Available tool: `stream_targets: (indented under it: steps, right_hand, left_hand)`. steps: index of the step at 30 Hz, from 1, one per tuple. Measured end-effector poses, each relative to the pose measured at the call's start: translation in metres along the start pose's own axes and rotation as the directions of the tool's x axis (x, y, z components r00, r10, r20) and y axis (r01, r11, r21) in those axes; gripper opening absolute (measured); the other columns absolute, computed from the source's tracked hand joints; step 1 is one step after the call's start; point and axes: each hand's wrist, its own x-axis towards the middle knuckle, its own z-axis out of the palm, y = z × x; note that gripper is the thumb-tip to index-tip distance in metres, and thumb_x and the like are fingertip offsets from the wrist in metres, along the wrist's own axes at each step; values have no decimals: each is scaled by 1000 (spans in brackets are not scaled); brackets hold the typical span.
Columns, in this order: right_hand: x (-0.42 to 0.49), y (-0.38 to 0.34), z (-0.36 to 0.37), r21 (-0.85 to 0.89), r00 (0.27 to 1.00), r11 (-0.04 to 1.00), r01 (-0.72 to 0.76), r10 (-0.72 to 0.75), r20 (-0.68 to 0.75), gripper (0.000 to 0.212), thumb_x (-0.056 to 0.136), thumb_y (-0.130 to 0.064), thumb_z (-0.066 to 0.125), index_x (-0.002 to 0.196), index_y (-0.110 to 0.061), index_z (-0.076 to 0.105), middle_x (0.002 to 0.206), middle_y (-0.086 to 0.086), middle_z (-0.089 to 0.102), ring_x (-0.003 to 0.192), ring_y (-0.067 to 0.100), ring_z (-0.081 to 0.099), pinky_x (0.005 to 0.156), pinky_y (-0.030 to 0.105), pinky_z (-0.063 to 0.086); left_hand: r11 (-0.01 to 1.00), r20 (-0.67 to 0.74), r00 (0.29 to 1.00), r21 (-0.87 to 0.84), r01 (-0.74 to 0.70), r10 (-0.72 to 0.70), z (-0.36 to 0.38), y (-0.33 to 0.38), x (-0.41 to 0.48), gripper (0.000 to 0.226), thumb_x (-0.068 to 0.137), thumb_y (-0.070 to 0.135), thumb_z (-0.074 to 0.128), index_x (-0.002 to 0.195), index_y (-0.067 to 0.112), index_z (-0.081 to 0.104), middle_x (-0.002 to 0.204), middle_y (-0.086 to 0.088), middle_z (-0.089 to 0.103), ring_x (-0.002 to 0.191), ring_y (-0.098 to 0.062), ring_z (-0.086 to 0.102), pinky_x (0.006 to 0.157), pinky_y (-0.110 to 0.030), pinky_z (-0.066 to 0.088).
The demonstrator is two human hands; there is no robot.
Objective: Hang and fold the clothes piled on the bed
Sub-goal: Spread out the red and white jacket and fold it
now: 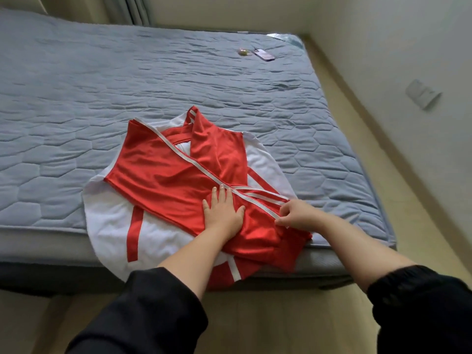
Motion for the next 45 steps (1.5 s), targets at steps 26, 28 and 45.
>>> stream_targets:
  steps: [26, 28, 45]
  right_hand:
    - [44, -121, 59, 372, 999, 928, 27, -18, -26, 18, 88, -15, 55, 81, -3, 66, 72, 14, 58, 55, 18, 49, 51, 24, 39]
    - [45, -118, 66, 389, 999, 921, 10, -25, 33, 25, 91, -24, 59, 74, -7, 65, 69, 9, 60, 53, 13, 49, 48, 21, 38]
    - [51, -121, 102, -266, 758, 816, 512, -576, -306, 59, 89, -35, 57, 141, -13, 42, 149, 12, 36, 139, 29, 29, 114, 40, 22]
  left_hand:
    - [879, 310, 946, -419, 228, -98, -83, -116, -67, 19, 80, 24, 74, 82, 16, 57, 78, -2, 57, 68, -15, 53, 54, -22, 42]
    - [899, 207, 964, -370, 234, -165, -74, -113, -63, 25, 87, 25, 63, 66, 18, 51, 77, -4, 56, 73, -18, 53, 59, -26, 37]
    - [997, -158, 985, -34, 71, -76, -67, -144, -65, 56, 92, 35, 56, 143, 25, 36, 129, -5, 53, 114, -27, 54, 89, -38, 45]
